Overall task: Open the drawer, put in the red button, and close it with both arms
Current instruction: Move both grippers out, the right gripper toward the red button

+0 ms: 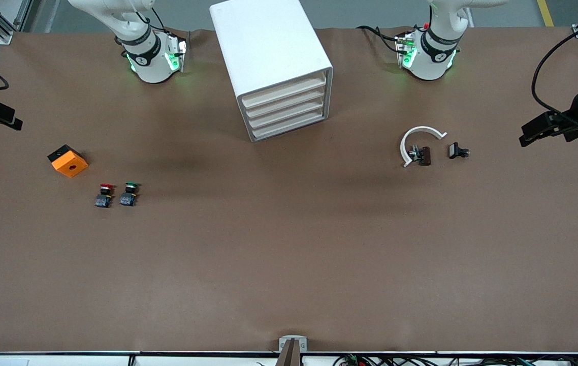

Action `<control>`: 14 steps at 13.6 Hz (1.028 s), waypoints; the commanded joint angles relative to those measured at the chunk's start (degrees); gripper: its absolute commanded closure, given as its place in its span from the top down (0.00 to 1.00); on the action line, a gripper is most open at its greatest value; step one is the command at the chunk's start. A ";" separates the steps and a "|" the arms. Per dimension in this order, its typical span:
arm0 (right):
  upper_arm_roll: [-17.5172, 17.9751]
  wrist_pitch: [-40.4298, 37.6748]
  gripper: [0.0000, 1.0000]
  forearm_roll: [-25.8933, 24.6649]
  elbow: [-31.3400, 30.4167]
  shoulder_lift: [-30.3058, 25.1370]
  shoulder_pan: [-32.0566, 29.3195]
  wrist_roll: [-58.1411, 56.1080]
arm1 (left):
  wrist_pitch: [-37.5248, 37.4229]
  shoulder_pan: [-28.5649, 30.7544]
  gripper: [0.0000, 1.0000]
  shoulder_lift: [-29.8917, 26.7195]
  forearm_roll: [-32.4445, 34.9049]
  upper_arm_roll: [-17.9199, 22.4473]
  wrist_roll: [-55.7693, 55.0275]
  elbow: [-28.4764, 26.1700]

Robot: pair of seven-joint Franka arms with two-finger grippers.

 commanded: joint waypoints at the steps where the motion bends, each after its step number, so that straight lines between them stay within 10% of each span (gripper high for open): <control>1: 0.34 4.40 1.00 0.55 -3.89 -0.86 -0.45 1.35 | 0.44 -0.29 1.00 1.71 -0.47 0.22 -0.93 -1.35; 14: 0.25 36.83 1.00 0.73 -26.11 1.86 -4.40 -5.60 | 21.09 -12.76 1.00 16.12 -0.04 -1.10 -32.98 -9.18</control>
